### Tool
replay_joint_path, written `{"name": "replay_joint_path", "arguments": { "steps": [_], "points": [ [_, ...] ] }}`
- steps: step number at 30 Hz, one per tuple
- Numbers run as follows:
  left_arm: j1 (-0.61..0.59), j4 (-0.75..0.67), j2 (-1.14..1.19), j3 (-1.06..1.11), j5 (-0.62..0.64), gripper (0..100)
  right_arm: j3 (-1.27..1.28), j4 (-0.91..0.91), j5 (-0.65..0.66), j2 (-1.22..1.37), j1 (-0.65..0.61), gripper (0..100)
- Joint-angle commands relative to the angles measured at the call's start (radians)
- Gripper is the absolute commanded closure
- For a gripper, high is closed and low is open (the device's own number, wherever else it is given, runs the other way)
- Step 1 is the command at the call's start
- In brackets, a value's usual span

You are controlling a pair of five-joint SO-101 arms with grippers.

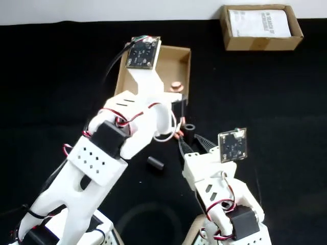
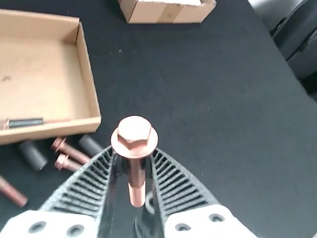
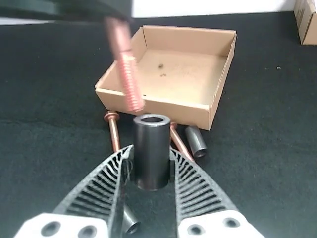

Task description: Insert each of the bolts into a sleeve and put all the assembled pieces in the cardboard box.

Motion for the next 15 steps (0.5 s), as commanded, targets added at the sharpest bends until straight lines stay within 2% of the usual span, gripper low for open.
{"name": "replay_joint_path", "arguments": {
  "steps": [1,12,15],
  "points": [
    [0.031,-0.054,-0.036,0.007,-0.008,99,-0.007,-0.004,-0.009,-0.004,-0.01,99.1],
    [0.058,-0.051,-0.036,0.004,-0.008,99,-0.007,-0.004,-0.009,-0.004,-0.01,99.1],
    [0.058,-0.008,-0.036,-0.001,-0.008,99,-0.007,-0.004,-0.011,-0.004,-0.01,99.1]
  ]
}}
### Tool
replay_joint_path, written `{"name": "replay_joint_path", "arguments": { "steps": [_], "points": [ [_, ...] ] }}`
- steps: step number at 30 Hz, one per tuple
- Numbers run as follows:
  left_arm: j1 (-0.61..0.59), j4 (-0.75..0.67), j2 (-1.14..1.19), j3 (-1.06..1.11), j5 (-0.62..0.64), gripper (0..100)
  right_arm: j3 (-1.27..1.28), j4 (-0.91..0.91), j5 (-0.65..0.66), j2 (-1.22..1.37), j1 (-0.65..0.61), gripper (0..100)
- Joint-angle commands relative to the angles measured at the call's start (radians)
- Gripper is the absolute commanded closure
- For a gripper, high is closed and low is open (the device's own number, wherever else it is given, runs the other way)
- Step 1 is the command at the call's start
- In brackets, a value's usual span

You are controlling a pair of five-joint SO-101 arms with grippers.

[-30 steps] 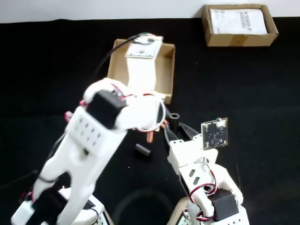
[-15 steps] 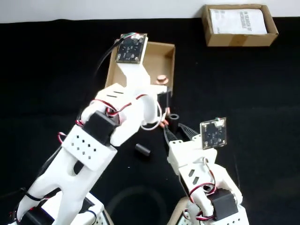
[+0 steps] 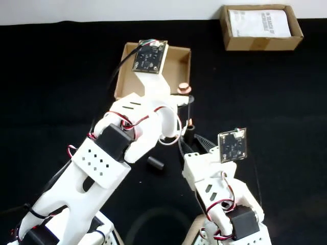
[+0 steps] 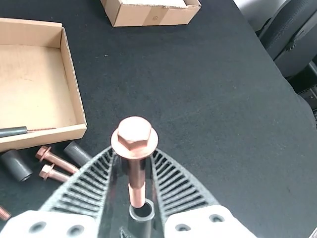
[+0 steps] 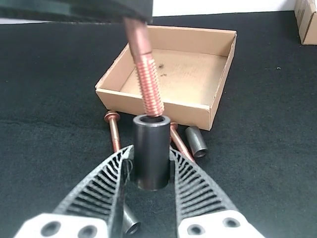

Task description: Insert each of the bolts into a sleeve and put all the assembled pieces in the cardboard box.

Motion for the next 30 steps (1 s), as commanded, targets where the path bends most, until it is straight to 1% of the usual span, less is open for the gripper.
{"name": "replay_joint_path", "arguments": {
  "steps": [1,6,10,14,22,27,30],
  "points": [
    [0.015,0.032,-0.036,-0.015,-0.009,99,-0.007,-0.004,-0.011,-0.004,-0.01,99.1],
    [0.021,0.101,-0.036,-0.007,-0.003,99,-0.005,-0.004,-0.006,-0.004,-0.01,99.1],
    [0.073,0.158,-0.038,-0.015,-0.003,99,-0.005,-0.004,-0.006,-0.004,-0.008,99.1],
    [0.104,0.175,-0.038,-0.015,-0.006,99,-0.005,-0.005,-0.006,-0.004,-0.008,99.1],
    [0.102,0.173,-0.038,-0.016,-0.011,99,-0.005,-0.005,-0.005,-0.004,-0.008,99.1],
    [0.104,0.173,-0.038,-0.013,-0.115,99,-0.005,-0.005,0.006,-0.004,-0.008,99.1],
    [0.104,0.175,-0.031,-0.004,-0.15,99,-0.005,-0.016,0.107,-0.004,-0.008,99.1]
  ]
}}
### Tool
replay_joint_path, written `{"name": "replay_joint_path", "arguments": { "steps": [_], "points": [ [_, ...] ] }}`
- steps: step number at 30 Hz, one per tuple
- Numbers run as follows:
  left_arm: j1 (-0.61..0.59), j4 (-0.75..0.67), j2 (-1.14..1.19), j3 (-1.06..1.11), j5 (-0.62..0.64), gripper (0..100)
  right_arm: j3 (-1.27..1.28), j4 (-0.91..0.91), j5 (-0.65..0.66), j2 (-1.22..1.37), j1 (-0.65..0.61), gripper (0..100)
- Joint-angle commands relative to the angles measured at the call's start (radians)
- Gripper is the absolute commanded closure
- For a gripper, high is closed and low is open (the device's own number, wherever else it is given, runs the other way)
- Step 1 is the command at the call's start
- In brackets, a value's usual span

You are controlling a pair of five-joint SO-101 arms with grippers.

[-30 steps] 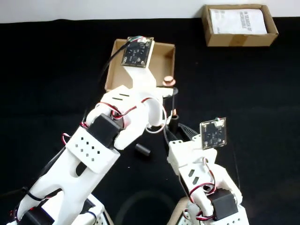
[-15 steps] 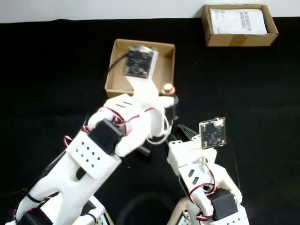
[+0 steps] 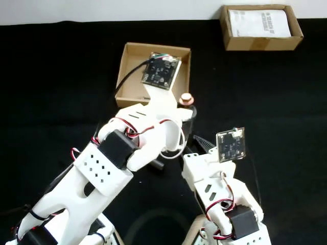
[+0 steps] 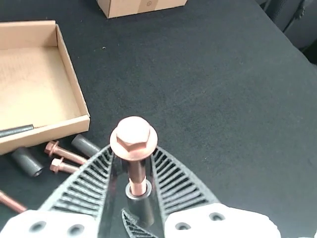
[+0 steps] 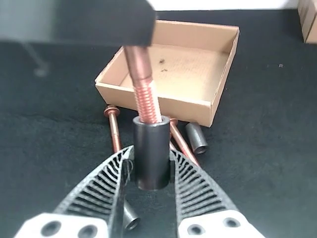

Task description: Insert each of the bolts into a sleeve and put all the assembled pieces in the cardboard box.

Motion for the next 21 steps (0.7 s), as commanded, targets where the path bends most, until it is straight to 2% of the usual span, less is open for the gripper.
{"name": "replay_joint_path", "arguments": {
  "steps": [1,7,17,21],
  "points": [
    [0.021,0.008,-0.015,-0.001,-0.038,99,-0.008,-0.039,0.098,-0.007,-0.002,99.1],
    [0.022,0.003,-0.013,0.05,-0.043,99,-0.008,-0.113,0.186,-0.007,-0.004,99.1],
    [0.013,0.015,-0.022,0.091,-0.043,99,-0.008,-0.114,0.184,-0.007,-0.002,99.1],
    [0.019,0.189,-0.018,0.028,-0.08,95,-0.008,-0.114,0.184,-0.007,0.001,99.1]
  ]
}}
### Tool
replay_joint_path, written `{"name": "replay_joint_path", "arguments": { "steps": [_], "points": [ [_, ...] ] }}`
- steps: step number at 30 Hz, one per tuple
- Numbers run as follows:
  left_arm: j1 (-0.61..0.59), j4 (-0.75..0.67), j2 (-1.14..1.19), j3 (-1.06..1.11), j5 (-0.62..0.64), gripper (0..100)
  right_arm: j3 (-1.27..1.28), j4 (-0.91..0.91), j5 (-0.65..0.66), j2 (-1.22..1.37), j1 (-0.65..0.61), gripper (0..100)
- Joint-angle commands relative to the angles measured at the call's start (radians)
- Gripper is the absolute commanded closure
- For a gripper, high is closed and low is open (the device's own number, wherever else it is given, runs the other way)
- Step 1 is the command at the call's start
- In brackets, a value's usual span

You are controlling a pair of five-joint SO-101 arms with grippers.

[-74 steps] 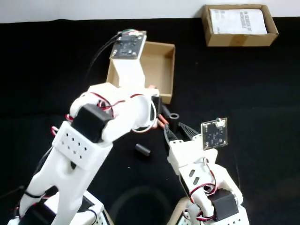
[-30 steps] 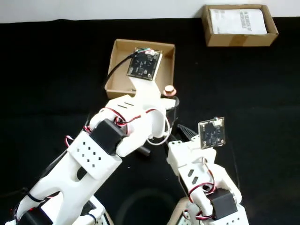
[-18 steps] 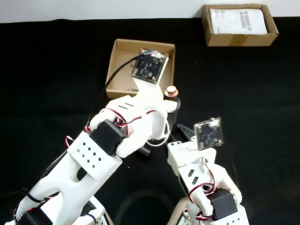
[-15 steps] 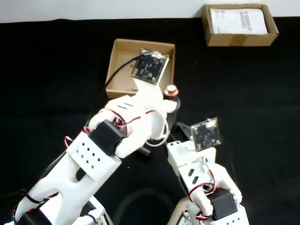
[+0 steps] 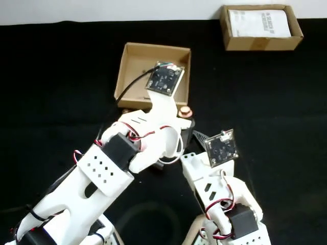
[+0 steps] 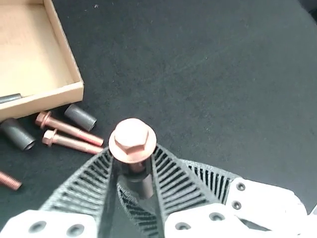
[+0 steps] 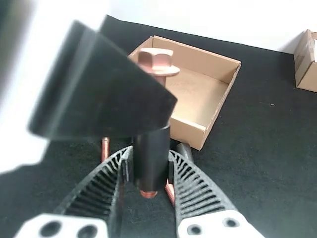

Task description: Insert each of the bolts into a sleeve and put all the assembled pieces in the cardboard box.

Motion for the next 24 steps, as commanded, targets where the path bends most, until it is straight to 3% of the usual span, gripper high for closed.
{"name": "replay_joint_path", "arguments": {
  "steps": [1,6,9,13,16,21,24],
  "points": [
    [0.015,0.192,-0.007,-0.065,-0.052,92,-0.01,-0.036,0.008,-0.007,0.002,99.1],
    [0.007,0.489,-0.013,-0.15,-0.063,72,-0.01,-0.038,-0.049,0.002,0.028,99.1],
    [0.007,0.62,-0.013,-0.203,-0.063,71,-0.01,-0.039,-0.104,0.002,0.053,99.1],
    [0.005,0.686,-0.027,-0.262,-0.063,71,-0.021,-0.039,-0.135,0.004,0.085,99.1],
    [-0.027,0.687,-0.113,-0.274,-0.064,78,-0.071,-0.041,-0.144,0.007,0.116,99.1],
    [-0.127,0.655,-0.26,-0.277,-0.094,100,-0.303,-0.039,-0.146,0.188,0.163,99.1],
    [-0.242,0.623,-0.341,-0.269,-0.16,97,-0.496,-0.038,-0.146,0.39,0.165,99.1]
  ]
}}
